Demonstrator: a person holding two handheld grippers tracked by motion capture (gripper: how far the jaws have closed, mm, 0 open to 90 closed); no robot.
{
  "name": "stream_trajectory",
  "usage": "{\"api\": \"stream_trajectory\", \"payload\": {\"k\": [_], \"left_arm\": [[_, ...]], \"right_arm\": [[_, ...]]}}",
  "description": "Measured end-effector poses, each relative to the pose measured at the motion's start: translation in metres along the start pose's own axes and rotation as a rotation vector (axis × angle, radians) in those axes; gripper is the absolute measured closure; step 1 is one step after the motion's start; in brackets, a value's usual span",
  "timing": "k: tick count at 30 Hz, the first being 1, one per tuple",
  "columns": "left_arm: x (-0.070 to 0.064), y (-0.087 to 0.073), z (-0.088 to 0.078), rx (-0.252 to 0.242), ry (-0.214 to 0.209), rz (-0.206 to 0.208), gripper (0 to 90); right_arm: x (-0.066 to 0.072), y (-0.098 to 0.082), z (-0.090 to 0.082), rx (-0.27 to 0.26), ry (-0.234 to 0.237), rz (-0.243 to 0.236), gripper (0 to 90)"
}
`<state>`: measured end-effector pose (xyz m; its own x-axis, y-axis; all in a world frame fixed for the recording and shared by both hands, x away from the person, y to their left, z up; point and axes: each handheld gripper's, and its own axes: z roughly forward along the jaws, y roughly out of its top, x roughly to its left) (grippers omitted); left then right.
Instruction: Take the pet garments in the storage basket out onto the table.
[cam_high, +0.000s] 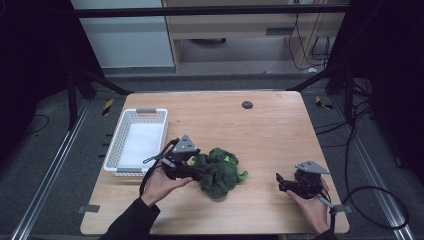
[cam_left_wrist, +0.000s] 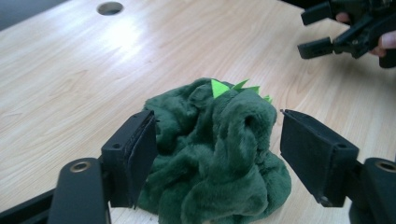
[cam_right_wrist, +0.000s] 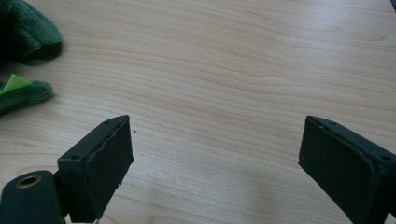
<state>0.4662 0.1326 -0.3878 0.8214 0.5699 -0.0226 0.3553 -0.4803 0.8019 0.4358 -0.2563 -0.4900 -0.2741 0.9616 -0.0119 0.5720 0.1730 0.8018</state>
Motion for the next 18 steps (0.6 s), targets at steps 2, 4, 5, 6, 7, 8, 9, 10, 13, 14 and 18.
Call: {"api": "stream_trajectory", "payload": {"k": [2,4,5,6,7,8,9,10,13,14,18], "left_arm": [[0.001,-0.007,-0.005,-0.022,0.019,-0.009,27.8],[0.002,-0.010,-0.007,-0.029,0.023,-0.019,28.8],[0.003,-0.013,-0.009,-0.039,0.029,-0.030,28.8],[0.005,-0.017,-0.011,-0.051,0.039,-0.045,29.1],[0.008,-0.023,-0.014,-0.063,0.052,-0.065,29.9],[0.008,-0.023,-0.014,-0.063,0.052,-0.065,30.3],[0.010,-0.027,-0.017,-0.066,0.067,-0.077,31.0],[0.012,-0.034,-0.020,-0.073,0.091,-0.087,31.7],[0.014,-0.043,-0.025,-0.084,0.120,-0.111,32.8],[0.015,-0.048,-0.027,-0.095,0.136,-0.123,33.3],[0.016,-0.063,-0.036,-0.116,0.181,-0.146,35.0]], "right_arm": [[0.000,0.000,0.000,0.001,0.000,0.000,9.9],[0.000,0.000,0.000,0.002,0.000,-0.002,9.8],[0.000,0.000,0.000,0.002,0.000,-0.002,9.8],[0.000,0.000,0.001,0.002,0.000,-0.002,9.8],[0.001,0.000,0.000,0.004,0.002,0.001,9.8],[0.001,0.000,0.000,0.004,0.002,0.001,9.8],[0.001,0.000,0.000,0.002,0.003,-0.002,9.8],[0.001,0.000,0.000,0.001,0.002,-0.006,9.8],[0.001,0.000,0.000,0.001,0.003,-0.002,9.8],[0.001,-0.001,0.000,0.000,0.002,-0.001,9.8],[0.001,-0.001,-0.001,-0.003,0.007,0.005,9.8]]}}
